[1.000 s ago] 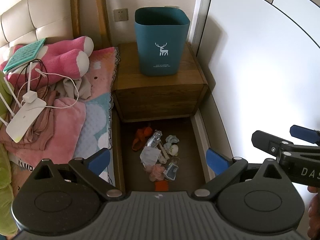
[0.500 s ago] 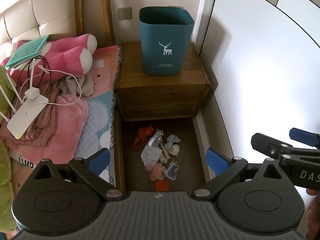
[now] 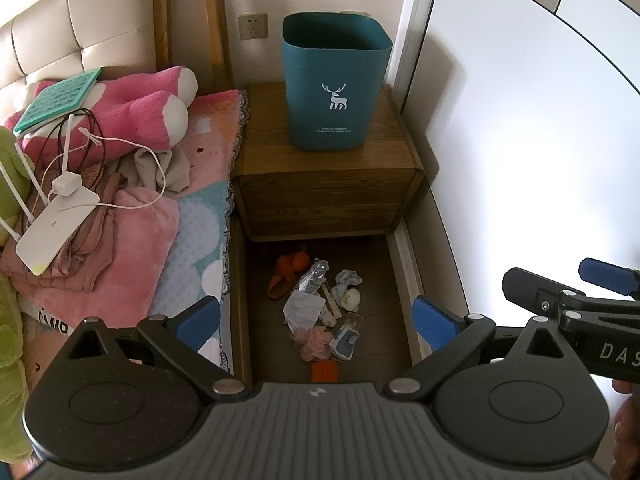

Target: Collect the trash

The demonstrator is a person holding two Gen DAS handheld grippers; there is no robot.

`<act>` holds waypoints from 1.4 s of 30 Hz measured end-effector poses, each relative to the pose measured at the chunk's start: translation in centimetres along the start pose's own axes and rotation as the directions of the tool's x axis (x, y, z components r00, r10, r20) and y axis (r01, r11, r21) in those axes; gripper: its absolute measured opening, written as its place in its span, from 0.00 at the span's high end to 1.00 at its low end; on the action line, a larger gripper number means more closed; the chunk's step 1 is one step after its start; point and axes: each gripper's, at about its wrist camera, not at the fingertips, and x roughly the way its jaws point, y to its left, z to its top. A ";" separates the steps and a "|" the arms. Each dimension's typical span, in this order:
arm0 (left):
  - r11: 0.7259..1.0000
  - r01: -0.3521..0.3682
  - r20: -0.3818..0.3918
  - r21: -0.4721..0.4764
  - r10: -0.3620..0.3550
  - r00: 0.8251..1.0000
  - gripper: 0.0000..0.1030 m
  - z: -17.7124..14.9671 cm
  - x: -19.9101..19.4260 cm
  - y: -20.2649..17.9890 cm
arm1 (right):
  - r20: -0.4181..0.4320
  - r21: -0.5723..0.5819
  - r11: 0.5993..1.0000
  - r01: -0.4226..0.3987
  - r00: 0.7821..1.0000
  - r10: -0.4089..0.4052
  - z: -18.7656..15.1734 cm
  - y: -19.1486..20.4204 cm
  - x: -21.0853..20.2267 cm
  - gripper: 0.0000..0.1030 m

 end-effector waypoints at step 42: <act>0.996 0.036 0.041 0.075 -0.040 0.998 0.00 0.2 7.7 6.4 | -0.017 -0.012 0.998 0.059 0.998 -0.059 0.0 3.6 7.9 0.01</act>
